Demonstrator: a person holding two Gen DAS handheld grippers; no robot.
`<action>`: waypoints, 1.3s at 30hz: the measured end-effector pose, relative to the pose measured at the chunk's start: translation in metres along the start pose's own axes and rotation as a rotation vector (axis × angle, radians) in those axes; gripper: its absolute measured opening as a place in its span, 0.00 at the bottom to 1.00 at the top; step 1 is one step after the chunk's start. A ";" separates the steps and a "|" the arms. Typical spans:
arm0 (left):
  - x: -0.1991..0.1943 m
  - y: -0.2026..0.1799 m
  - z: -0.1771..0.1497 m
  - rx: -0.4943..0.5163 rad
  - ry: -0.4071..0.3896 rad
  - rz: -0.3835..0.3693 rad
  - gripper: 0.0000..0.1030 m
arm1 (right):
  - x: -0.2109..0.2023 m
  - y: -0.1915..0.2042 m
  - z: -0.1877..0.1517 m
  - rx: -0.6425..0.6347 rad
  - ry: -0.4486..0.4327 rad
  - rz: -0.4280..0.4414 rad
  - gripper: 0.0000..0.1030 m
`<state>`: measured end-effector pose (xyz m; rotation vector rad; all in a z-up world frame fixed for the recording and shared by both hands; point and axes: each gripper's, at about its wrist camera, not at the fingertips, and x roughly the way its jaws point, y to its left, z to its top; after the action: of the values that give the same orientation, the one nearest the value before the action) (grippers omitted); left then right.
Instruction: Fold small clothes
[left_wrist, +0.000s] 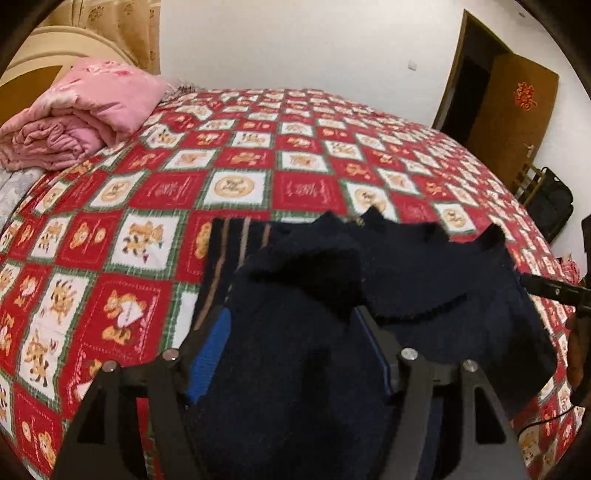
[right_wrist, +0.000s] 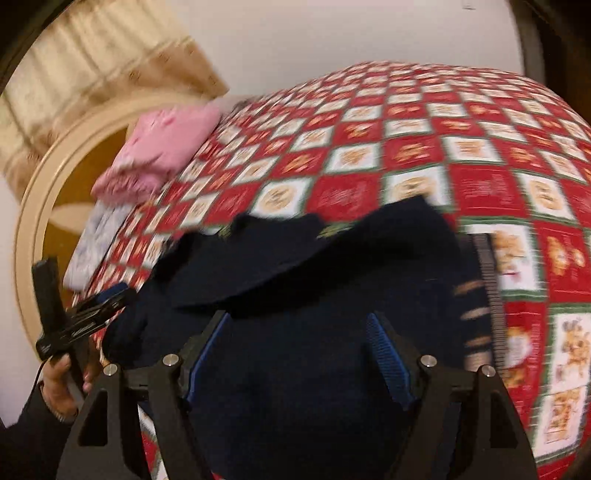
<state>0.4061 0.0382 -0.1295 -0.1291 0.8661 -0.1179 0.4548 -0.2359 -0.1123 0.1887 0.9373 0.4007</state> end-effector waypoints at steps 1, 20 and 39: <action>0.003 0.001 -0.003 0.003 0.013 0.016 0.68 | 0.007 0.010 0.000 -0.020 0.021 0.004 0.74; 0.017 0.006 -0.028 0.056 0.049 0.027 0.68 | 0.115 0.066 0.072 -0.083 0.017 -0.242 0.74; -0.016 0.004 -0.046 0.105 0.053 0.097 0.72 | 0.069 0.097 -0.013 -0.166 0.098 -0.102 0.74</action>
<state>0.3610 0.0414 -0.1480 0.0145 0.9152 -0.0761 0.4556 -0.1192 -0.1390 -0.0300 1.0006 0.3939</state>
